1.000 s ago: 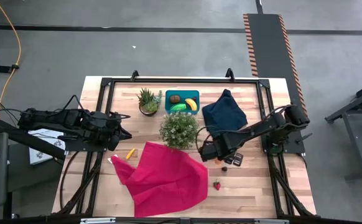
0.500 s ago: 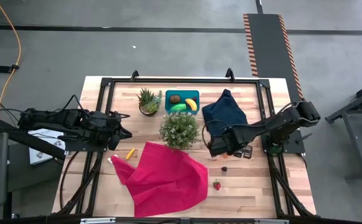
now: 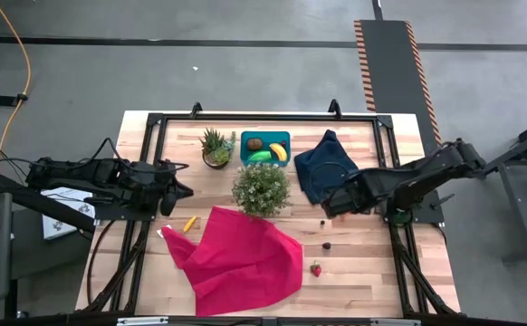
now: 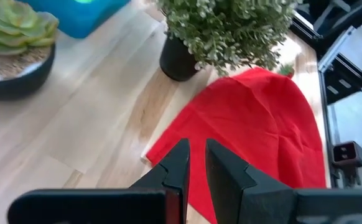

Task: Pick and placing Produce into tupperware
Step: Put the light orange croissant into the blue bin

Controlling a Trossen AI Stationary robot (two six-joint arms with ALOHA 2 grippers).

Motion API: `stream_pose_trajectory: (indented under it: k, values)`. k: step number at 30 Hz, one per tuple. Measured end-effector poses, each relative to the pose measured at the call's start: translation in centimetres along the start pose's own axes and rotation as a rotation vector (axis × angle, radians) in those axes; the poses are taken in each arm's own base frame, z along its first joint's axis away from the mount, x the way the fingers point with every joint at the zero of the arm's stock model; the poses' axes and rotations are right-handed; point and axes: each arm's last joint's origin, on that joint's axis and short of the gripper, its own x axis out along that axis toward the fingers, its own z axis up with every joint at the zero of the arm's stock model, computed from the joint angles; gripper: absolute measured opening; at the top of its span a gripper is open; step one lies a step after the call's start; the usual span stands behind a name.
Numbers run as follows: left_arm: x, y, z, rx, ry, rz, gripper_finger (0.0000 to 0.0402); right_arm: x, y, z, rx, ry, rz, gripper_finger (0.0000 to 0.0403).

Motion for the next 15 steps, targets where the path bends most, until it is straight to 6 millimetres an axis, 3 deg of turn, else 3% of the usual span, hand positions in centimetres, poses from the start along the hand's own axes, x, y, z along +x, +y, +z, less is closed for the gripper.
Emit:
stream_pose_trajectory:
  k: [15]
  values:
    - [0.0, 0.3, 0.2, -0.155, -0.081, 0.089, 0.004, -3.1, -3.7, 5.7, -0.323, -0.084, 0.055, 0.0193]
